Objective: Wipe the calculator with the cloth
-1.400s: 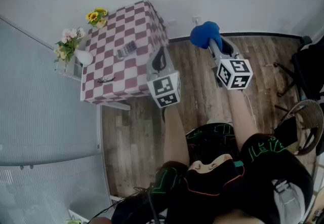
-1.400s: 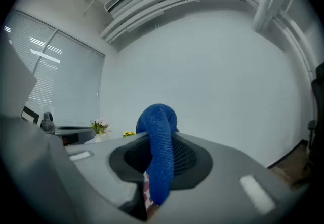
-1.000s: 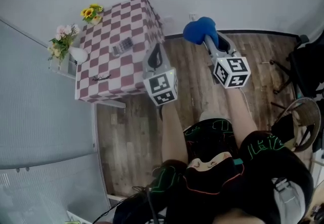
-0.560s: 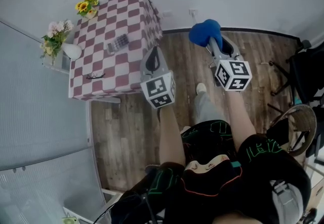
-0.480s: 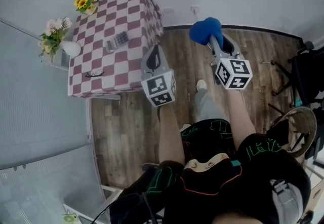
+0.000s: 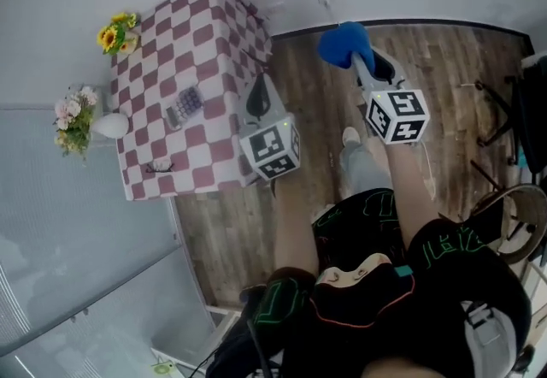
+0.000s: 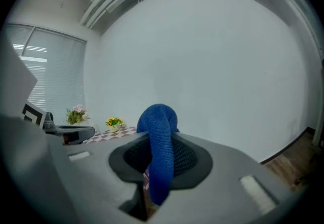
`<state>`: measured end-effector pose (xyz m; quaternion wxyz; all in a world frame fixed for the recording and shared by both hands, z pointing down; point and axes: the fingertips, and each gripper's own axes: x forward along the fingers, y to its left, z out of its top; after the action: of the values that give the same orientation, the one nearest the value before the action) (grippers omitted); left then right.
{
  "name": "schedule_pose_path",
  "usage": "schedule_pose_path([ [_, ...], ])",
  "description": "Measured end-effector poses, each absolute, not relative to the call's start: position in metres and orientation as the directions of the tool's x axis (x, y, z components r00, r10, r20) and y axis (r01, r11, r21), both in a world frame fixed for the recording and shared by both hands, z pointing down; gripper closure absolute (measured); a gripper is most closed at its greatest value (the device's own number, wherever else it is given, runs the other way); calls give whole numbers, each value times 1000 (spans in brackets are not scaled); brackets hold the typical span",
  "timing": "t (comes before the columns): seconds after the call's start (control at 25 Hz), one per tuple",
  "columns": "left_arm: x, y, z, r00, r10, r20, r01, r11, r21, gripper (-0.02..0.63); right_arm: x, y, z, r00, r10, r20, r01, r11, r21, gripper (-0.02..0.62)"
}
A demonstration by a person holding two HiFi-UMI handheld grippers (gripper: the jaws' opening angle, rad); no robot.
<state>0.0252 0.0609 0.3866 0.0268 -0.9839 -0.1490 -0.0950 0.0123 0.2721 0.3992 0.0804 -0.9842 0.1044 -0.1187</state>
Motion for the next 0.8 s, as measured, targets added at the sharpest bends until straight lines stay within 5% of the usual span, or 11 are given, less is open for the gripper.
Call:
schedule_pose_path([
  [0.4,133,118,363,928,296,228,322,-942,-90,597,127,326,387,937,-281,208,-223,-938,-264,517],
  [0.8,163,97,371,940,232,252,259,-962,-81,597,173,296,397,899,-376,225,-302,-903,-304,517],
])
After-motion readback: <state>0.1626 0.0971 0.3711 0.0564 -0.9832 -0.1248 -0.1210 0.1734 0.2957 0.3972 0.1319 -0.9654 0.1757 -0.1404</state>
